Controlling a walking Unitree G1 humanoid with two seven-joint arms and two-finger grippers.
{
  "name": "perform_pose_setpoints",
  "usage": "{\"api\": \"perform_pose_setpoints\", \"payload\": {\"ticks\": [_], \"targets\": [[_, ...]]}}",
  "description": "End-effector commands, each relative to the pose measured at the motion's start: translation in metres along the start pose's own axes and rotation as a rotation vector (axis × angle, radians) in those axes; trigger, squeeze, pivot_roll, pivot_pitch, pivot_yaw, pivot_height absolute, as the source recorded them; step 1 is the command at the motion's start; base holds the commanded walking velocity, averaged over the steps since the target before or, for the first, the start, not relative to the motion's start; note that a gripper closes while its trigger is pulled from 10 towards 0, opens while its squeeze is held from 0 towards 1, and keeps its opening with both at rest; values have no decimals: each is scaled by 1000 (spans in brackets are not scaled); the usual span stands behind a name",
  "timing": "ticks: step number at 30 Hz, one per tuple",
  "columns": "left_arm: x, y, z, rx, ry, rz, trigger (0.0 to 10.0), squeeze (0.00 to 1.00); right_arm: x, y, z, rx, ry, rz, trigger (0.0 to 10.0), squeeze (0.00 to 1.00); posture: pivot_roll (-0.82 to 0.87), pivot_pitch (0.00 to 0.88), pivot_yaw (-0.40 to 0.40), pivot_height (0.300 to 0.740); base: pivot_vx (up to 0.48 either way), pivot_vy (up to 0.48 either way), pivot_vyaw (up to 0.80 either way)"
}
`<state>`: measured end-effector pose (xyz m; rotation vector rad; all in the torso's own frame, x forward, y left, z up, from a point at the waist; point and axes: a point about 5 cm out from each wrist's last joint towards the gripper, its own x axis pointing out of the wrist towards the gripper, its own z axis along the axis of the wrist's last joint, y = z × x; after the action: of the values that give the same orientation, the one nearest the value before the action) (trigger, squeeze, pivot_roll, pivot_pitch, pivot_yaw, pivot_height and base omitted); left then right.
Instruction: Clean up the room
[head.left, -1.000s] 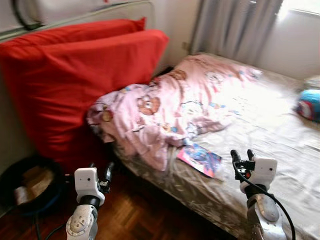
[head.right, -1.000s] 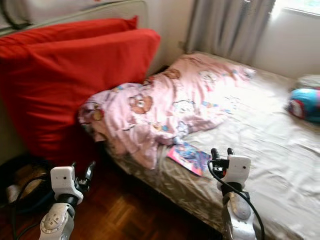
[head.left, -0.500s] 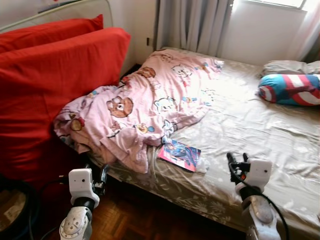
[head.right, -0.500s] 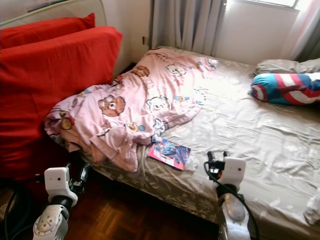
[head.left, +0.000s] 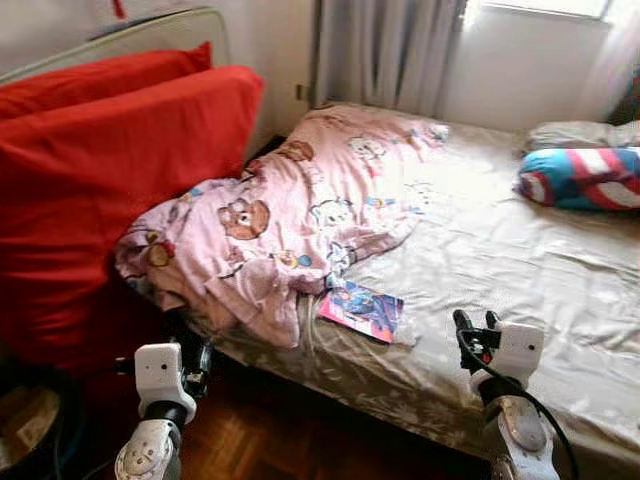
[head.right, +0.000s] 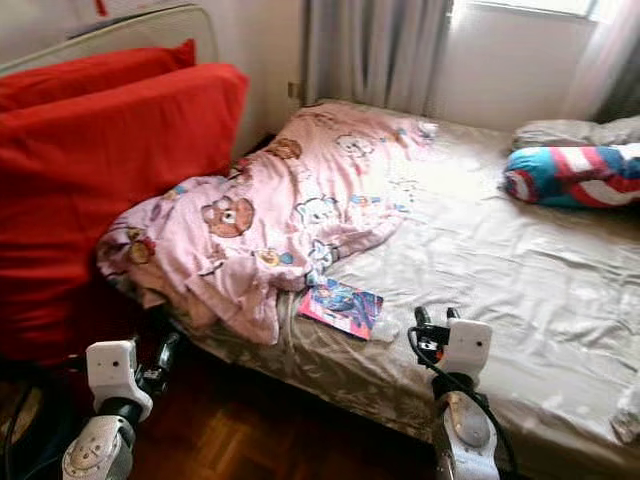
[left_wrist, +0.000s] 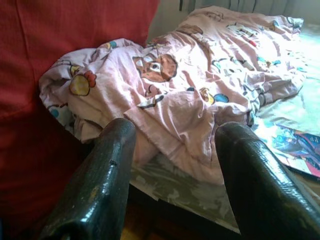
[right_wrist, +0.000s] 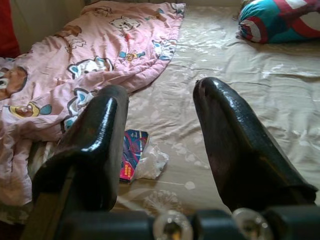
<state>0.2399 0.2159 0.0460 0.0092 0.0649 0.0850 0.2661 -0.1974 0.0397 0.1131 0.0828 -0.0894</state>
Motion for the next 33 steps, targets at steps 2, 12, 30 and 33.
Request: {"api": "perform_pose_setpoints", "payload": {"ticks": [2, 12, 30, 33], "targets": [[-2, 2, 0, -1, 11, 8, 10000, 0, 4, 5, 6, -2, -23, 20, 10000, 0, 14, 0, -25, 740, 0, 0, 0], [-5, 5, 1, 1, 9, 27, 10000, 0, 5, 2, 6, -17, -15, 16, 10000, 0, 17, 0, -28, 740, 0, 0, 0], [-5, 4, 5, -1, 6, 23, 10000, 0, 5, 4, 10, -23, -32, 35, 10000, 0, 1, 5, -21, 740, 268, 0, 0], [-6, 3, 5, 1, 10, 21, 10000, 0, 5, 3, 10, -26, -27, 33, 10000, 0, 1, 5, -22, 740, 305, 0, 0]]}}
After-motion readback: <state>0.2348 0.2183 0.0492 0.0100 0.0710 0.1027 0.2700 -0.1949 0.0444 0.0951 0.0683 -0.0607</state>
